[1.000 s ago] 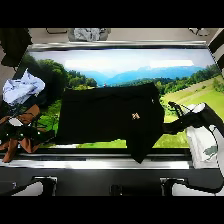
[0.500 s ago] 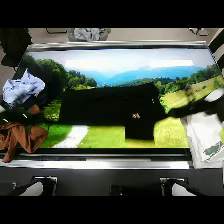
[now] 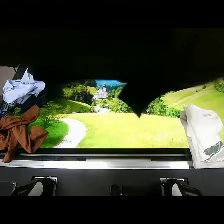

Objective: Fold the shirts.

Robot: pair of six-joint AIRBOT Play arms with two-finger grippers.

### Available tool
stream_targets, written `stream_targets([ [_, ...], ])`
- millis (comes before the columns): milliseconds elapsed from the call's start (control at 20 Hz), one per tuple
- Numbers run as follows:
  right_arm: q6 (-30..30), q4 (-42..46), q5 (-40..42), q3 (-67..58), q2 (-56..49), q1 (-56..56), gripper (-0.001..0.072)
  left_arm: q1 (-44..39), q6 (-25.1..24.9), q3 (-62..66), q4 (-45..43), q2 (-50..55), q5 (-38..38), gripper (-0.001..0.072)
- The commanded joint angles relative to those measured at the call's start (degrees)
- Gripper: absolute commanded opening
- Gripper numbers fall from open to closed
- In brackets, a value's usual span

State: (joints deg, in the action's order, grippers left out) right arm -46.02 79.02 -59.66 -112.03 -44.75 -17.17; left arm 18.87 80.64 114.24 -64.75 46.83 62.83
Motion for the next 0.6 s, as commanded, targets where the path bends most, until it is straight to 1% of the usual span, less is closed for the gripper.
stream_targets([
  [0, -2.71, 1.99, -0.87, -3.23, 4.04, 0.04, 0.0035, -0.02, 1.46, 4.74, 0.0, -3.08, -0.26, 0.0027],
  [100, -2.84, 2.25, -2.86, -3.23, 3.76, 0.04, 0.0035, -0.04, 1.44, 4.63, -0.94, -2.84, 1.53, 0.0027],
  [250, -3.82, 2.23, -5.05, -3.23, 2.08, 0.04, 0.0035, -0.04, 1.44, 4.35, -2.58, -0.76, 6.51, 0.0027],
  [300, -4.48, 2.23, -7.39, -3.23, 0.7, 0.04, 0.0035, -0.04, 1.31, 3.28, -2.58, 0.17, 8.0, 0.0027],
  [400, -4.79, 2.08, -15.13, -3.21, -4.02, 0.04, 0.0035, -0.04, -1.55, -1.99, -2.56, 2.56, 10.97, 0.0027],
  [550, -4.79, -1.14, -32.22, -1.62, -18.97, 0.07, 0.0034, -0.5, -5.66, -16.72, -2.58, 9.94, 11.06, 0.0027],
])
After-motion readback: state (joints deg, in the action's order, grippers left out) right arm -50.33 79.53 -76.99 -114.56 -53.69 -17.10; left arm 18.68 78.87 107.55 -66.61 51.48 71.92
